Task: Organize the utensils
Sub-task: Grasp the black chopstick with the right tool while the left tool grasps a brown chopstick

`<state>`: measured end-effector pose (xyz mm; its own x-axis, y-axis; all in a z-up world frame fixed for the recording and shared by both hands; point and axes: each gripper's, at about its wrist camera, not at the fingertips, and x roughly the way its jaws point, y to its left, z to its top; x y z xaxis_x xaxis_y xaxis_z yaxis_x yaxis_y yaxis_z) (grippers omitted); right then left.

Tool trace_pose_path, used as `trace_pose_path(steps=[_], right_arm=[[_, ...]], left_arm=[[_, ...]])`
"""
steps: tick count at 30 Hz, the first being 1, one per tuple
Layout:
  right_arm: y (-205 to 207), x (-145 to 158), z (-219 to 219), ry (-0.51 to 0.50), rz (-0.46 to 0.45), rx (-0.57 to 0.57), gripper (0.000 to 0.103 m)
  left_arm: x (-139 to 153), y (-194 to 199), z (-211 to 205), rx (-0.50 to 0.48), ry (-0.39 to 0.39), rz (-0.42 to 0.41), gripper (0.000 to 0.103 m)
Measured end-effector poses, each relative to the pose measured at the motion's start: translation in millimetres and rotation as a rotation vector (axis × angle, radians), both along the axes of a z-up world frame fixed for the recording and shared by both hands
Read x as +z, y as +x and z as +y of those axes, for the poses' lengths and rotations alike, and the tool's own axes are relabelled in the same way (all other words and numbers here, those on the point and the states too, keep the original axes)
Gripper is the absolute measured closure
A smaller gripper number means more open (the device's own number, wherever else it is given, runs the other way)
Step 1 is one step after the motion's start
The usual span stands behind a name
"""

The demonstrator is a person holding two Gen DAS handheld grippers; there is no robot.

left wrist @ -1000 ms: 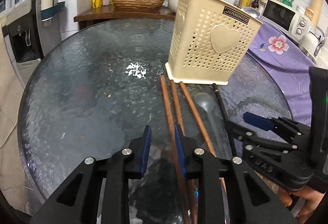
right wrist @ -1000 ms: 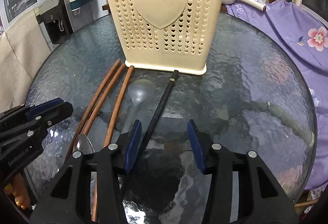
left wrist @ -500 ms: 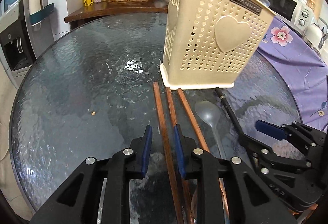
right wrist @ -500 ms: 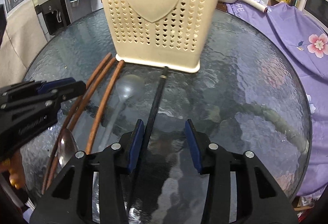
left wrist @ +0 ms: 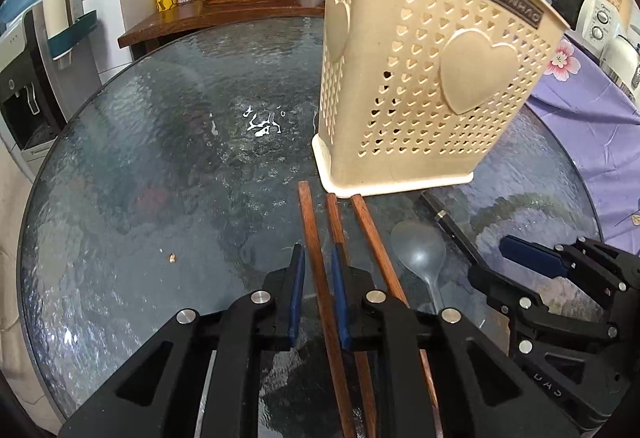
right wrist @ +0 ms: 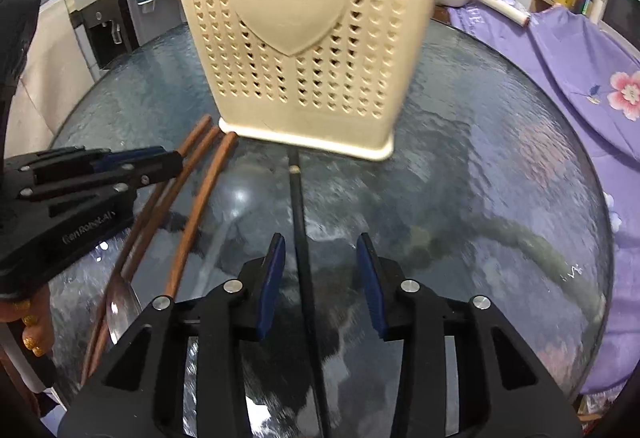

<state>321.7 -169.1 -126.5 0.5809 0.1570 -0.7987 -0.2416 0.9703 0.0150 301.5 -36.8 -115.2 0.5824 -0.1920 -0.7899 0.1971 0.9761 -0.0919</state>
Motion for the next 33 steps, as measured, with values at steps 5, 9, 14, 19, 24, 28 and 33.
trace_pose_path(steps=[5,9,14,19,24,28,33], right_arm=[[15,0,1,0.002,0.002,0.009,0.068],[23,0,3,-0.003,0.002,0.013,0.068],[33,0,8,-0.004,0.003,0.019,0.068],[42,0,20,-0.003,-0.005,0.031,0.077],[45,1,32,-0.019,-0.012,0.075,0.094],[43,0,37,-0.013,-0.019,0.086,0.095],[34,7,18,0.069,-0.031,0.089,0.095]], left_arm=[[1,13,3,-0.007,-0.009,0.012,0.091],[1,24,0,-0.011,0.014,0.011,0.091],[1,28,-6,-0.020,0.039,0.010,0.091],[0,27,-6,-0.010,0.038,0.005,0.095],[0,27,-6,-0.004,0.040,0.001,0.095],[-1,26,-5,0.006,0.020,0.002,0.095],[8,17,0,0.016,-0.001,-0.024,0.096]])
